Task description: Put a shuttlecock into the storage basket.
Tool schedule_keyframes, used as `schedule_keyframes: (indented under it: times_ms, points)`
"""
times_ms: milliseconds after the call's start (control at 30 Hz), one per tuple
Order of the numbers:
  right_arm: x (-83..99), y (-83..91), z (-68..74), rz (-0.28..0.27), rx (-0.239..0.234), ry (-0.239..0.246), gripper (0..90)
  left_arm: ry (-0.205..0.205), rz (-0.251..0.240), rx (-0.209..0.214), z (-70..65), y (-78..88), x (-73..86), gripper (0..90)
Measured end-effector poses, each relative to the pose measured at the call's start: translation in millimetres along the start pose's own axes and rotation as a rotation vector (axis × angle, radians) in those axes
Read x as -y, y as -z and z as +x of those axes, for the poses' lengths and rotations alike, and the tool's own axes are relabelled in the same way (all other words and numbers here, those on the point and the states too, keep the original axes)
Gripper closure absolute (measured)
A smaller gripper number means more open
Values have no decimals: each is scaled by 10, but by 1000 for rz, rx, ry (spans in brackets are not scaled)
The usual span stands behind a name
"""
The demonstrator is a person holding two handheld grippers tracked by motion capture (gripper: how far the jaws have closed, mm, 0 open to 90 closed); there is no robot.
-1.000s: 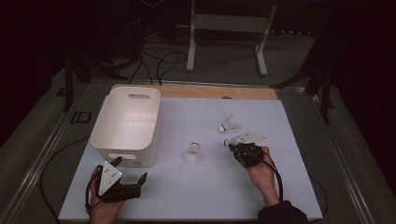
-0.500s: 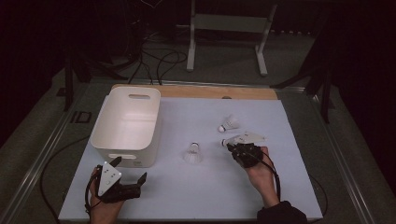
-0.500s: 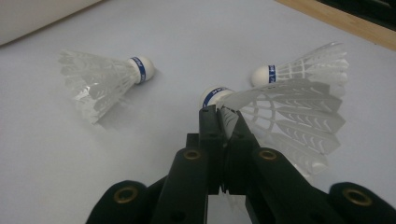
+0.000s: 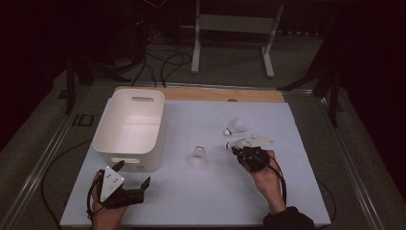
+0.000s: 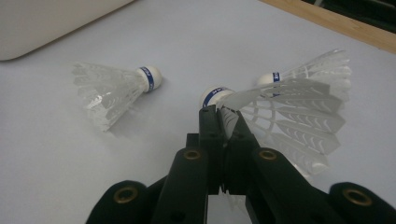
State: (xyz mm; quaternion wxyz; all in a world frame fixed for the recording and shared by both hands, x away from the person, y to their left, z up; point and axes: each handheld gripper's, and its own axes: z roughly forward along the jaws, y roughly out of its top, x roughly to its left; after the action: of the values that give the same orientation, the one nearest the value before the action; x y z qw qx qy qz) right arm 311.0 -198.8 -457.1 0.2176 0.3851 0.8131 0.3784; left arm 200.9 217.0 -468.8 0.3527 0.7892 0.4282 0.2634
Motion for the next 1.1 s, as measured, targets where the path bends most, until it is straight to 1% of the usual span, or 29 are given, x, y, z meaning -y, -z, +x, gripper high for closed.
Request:
schedule_keyframes:
  times_ms: [200,267,800,1100]
  points:
    - [-14,5,25,-6,-4,-5,882,-4,3,-1,-5,3,-3,4]
    - [-21,9,34,-5,-5,3,882,-5,1,0,-7,1,-2,4]
    - [-77,25,103,-15,-8,23,882,-4,-1,0,-16,-6,-4,5]
    - [-144,34,140,-19,-6,41,882,-7,-2,-5,-25,0,-5,4]
